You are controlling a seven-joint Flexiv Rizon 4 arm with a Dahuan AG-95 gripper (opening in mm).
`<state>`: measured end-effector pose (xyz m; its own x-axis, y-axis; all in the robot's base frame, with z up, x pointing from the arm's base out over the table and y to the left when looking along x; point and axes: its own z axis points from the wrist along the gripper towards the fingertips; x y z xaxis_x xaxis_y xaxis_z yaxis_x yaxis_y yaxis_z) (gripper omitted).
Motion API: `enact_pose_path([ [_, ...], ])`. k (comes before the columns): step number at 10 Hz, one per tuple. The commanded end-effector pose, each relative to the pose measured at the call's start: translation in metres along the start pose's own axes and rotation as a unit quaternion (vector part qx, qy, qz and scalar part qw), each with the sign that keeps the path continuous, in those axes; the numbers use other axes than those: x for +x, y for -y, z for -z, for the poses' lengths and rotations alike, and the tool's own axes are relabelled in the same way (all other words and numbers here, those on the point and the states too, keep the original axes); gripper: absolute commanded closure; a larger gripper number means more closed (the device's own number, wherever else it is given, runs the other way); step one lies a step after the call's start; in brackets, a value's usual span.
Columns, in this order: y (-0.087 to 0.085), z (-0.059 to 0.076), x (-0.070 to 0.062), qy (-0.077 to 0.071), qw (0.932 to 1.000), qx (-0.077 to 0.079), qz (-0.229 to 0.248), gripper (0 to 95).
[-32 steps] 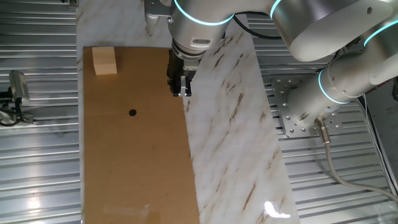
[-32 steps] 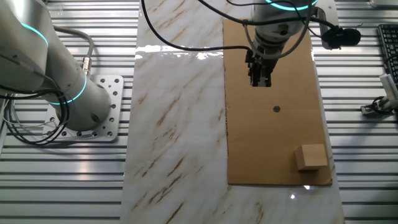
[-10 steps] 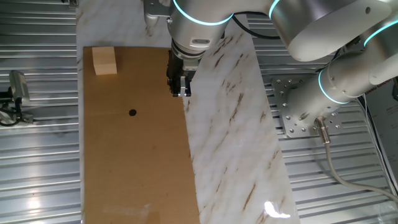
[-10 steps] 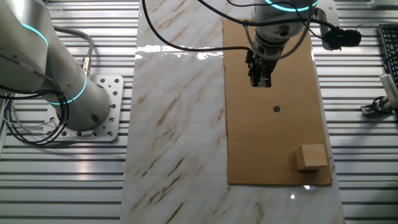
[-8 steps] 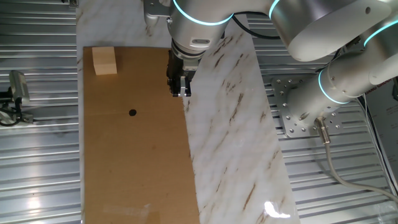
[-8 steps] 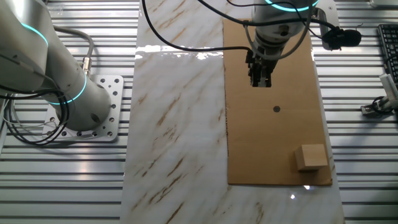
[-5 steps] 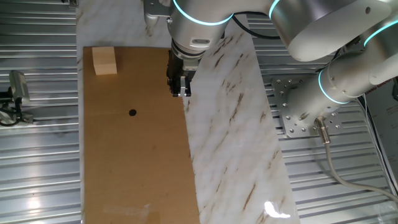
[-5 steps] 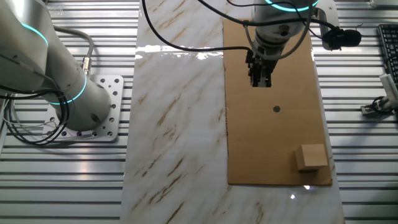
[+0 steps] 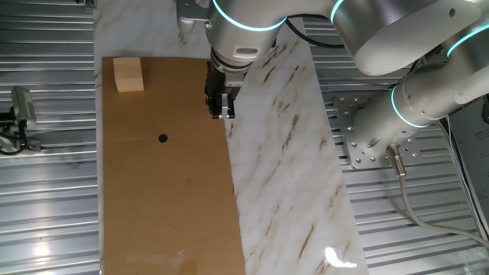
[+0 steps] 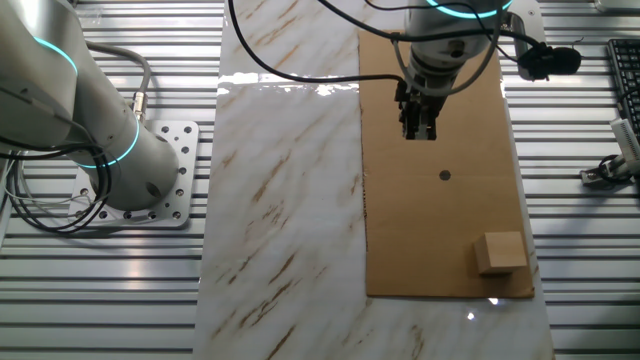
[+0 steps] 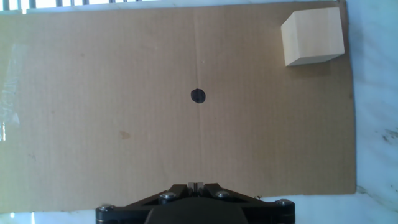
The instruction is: Hold a small block with the gripper and sweep it from left to right on the table
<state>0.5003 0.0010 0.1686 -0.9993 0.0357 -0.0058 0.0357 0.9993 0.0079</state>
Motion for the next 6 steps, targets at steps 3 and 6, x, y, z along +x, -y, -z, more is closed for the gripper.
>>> enact_pose_path([
  [3,-0.0001,-0.0002,0.0,0.0,1.0,-0.001,0.0,95.0],
  [6,0.0001,-0.0006,0.0001,0.003,0.9999,0.0,0.016,95.0],
])
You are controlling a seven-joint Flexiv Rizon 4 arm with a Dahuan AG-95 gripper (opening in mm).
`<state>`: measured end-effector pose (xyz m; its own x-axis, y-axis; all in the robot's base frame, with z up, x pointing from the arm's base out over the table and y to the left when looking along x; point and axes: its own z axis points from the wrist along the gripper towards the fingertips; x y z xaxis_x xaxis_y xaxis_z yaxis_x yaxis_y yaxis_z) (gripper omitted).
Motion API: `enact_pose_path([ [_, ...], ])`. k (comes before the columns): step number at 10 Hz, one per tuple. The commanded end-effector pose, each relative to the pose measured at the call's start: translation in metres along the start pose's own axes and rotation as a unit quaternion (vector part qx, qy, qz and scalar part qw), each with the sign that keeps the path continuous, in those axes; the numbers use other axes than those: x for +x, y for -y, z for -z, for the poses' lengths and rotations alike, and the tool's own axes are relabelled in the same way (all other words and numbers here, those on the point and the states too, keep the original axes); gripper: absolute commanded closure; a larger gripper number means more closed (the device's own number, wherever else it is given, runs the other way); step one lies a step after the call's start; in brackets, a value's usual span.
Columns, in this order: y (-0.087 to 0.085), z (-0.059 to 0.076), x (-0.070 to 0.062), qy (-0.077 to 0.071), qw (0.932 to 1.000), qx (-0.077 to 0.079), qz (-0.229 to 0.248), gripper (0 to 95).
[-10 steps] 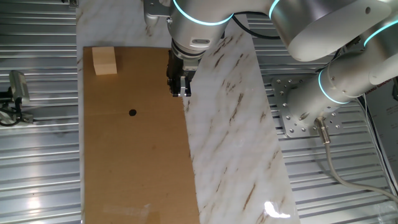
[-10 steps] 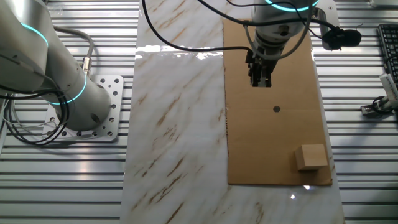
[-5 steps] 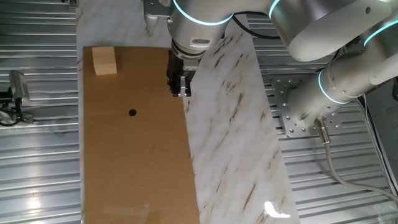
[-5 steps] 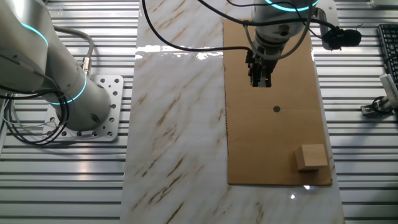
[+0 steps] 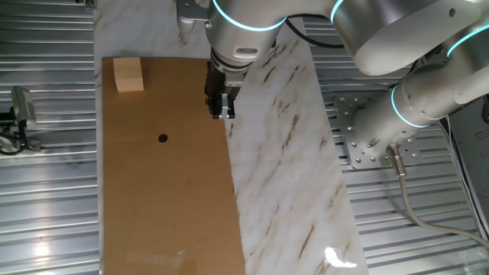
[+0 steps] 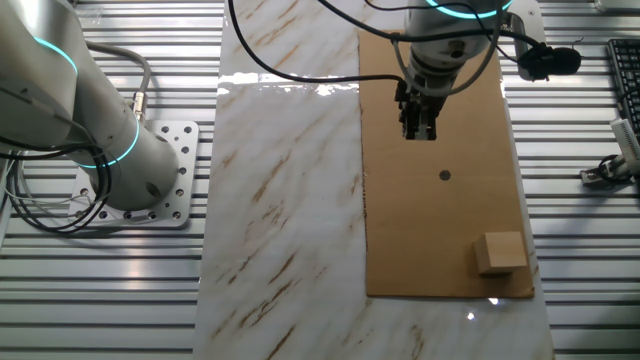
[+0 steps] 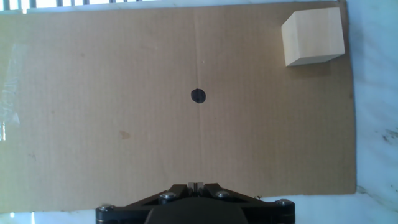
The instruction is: Hold a small block with the gripper and sweep it from left to right on the table
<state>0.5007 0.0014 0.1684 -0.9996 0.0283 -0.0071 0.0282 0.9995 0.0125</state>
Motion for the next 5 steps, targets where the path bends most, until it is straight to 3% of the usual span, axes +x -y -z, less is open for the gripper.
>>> enact_pose_path([
  [1,0.0008,-0.0011,0.0002,0.004,0.9999,0.002,0.015,76.0],
  [2,0.0009,-0.0017,0.0,0.004,0.9999,0.002,0.014,57.0],
  [4,0.0015,-0.0038,-0.0006,0.004,0.9999,0.001,0.012,57.0],
  [5,0.0022,-0.0055,-0.001,0.004,0.9999,0.002,0.009,76.0],
])
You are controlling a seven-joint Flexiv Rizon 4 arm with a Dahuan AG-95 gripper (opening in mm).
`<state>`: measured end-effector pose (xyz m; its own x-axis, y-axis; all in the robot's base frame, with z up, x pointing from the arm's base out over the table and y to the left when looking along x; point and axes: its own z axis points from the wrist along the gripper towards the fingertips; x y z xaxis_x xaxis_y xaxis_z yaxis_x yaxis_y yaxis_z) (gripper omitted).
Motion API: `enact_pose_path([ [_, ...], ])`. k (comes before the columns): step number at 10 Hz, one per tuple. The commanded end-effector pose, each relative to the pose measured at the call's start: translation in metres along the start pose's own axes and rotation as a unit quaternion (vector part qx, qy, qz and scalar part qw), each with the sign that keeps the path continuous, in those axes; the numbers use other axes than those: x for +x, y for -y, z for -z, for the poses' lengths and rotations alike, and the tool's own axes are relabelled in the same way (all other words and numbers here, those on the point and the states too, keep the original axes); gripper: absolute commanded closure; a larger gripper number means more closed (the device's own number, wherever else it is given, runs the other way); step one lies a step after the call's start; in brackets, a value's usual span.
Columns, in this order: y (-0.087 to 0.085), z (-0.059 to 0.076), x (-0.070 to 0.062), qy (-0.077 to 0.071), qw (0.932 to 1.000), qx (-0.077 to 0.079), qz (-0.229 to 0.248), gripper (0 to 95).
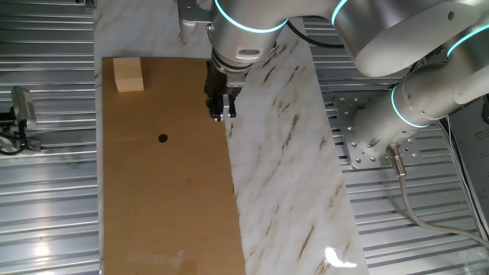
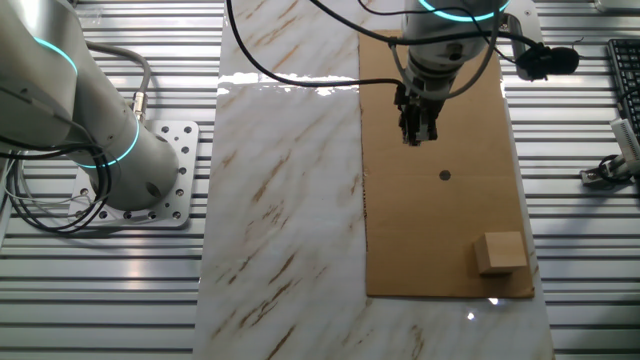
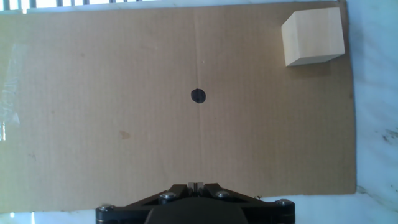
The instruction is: Hold a small block with the gripper and sweep it from left to right on the table
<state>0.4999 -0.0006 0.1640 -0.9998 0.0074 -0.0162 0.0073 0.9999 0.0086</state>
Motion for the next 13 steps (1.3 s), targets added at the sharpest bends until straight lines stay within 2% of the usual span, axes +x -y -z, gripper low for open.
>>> enact_pose_path([
  [1,0.0003,-0.0017,-0.0018,-0.001,1.0,0.0,-0.003,95.0],
  [13,0.0052,-0.0054,-0.0024,-0.001,1.0,0.0,-0.001,95.0],
])
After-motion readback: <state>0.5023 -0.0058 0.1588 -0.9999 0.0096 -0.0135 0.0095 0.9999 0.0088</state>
